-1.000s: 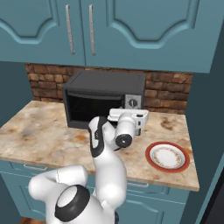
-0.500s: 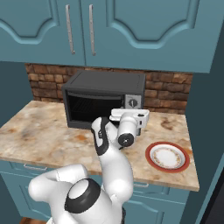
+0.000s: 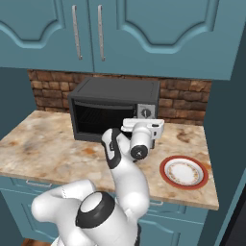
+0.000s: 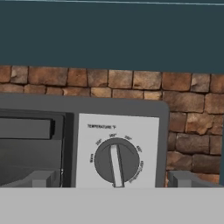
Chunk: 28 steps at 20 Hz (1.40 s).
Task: Pull the toaster oven rack outwards. Pick up the baguette from the plate and place it on the toaster oven rack. Close the toaster oven door fully and set the temperature to the lowest setting.
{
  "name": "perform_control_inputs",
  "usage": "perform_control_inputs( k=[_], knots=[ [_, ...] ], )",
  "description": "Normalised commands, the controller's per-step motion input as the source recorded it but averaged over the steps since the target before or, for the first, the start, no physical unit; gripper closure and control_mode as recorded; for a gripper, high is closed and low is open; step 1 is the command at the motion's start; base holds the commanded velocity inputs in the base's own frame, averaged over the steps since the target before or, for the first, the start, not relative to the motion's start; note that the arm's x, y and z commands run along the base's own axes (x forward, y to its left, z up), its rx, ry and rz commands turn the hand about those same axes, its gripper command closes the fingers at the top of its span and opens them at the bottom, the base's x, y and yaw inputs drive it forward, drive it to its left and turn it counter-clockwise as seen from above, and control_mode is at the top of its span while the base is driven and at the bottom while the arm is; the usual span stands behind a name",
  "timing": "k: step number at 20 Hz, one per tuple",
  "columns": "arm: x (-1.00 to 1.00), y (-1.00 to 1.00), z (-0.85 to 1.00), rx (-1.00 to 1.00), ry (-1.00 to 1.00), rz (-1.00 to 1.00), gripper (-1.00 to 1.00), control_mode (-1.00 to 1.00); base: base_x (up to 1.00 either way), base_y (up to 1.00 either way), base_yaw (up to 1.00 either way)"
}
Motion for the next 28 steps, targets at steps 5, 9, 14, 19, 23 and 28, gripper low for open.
perform_control_inputs(
  k=[5,9,14,19,23,28],
  knots=[
    [0.02,-0.07,0.0,0.0,0.0,0.0,-1.0,-1.0,0.0,0.0,0.0],
    [0.0,-0.22,0.0,0.0,0.0,0.05,-1.0,-1.0,0.0,0.0,0.0],
    [0.0,-0.02,0.0,0.0,0.0,0.06,-1.0,-1.0,0.0,0.0,0.0],
    [0.09,0.0,0.0,0.0,0.0,0.04,-1.0,-1.0,0.0,0.0,0.0],
    [0.17,0.0,0.0,0.0,0.0,0.03,-1.0,-1.0,0.0,0.0,0.0],
    [0.1,0.02,-0.04,0.0,0.0,0.02,-1.0,-1.0,0.0,0.0,0.0]
  ],
)
